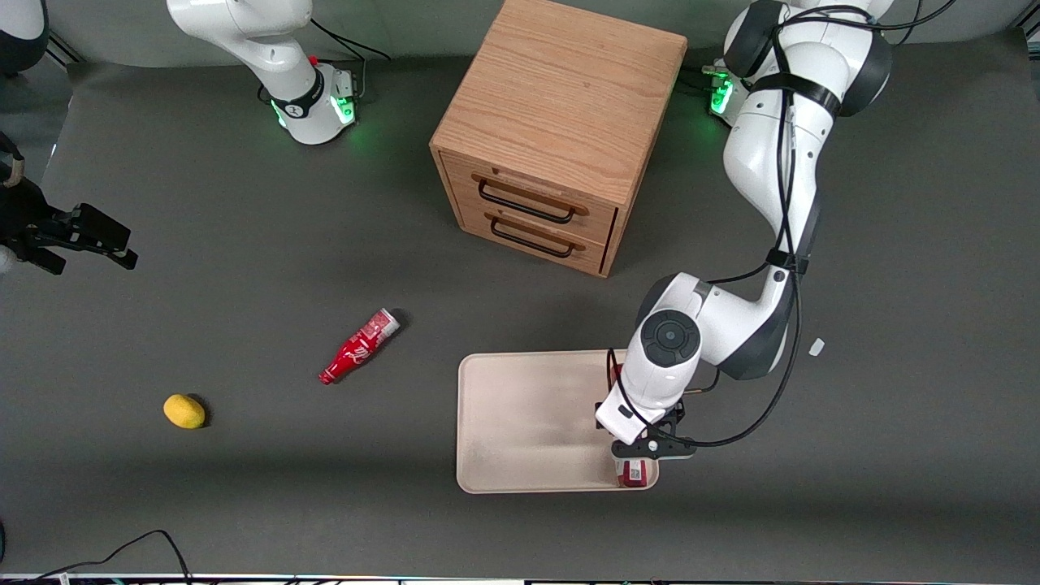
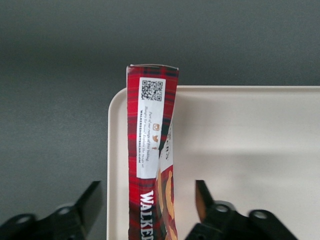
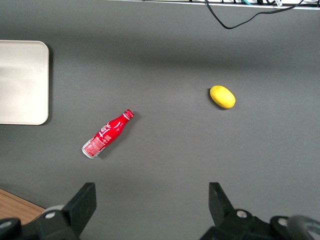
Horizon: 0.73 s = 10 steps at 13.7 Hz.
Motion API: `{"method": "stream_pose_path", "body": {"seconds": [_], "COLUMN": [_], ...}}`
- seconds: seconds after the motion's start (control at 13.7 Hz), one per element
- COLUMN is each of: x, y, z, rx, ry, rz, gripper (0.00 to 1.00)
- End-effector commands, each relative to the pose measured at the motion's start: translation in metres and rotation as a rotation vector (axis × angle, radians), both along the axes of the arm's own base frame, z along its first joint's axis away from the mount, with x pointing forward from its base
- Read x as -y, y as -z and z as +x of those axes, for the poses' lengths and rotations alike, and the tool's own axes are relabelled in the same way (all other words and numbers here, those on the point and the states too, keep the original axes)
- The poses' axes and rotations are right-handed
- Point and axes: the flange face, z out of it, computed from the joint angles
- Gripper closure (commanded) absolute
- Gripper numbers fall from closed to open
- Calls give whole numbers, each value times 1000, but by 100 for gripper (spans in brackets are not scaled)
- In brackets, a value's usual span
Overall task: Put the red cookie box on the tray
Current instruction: 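Lower the box onto the tray and open the left gripper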
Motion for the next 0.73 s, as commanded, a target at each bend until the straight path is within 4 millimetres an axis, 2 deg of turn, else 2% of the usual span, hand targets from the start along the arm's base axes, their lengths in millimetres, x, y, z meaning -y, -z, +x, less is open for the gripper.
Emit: {"method": "stream_pose_path", "body": {"seconds": [0.0,0.22,0.36,0.58,0.66], "x": [4,3,2,-2,-9], "y": [-5,-8,-18,-41,-62], "z": [3,3,3,-6,-8], "rx": [28,27,20,-58,-72], "ry": [-10,-12,-15,-31,-40], "rz": [13,14,18,59,72], "gripper": [0,0,0,0,0]}}
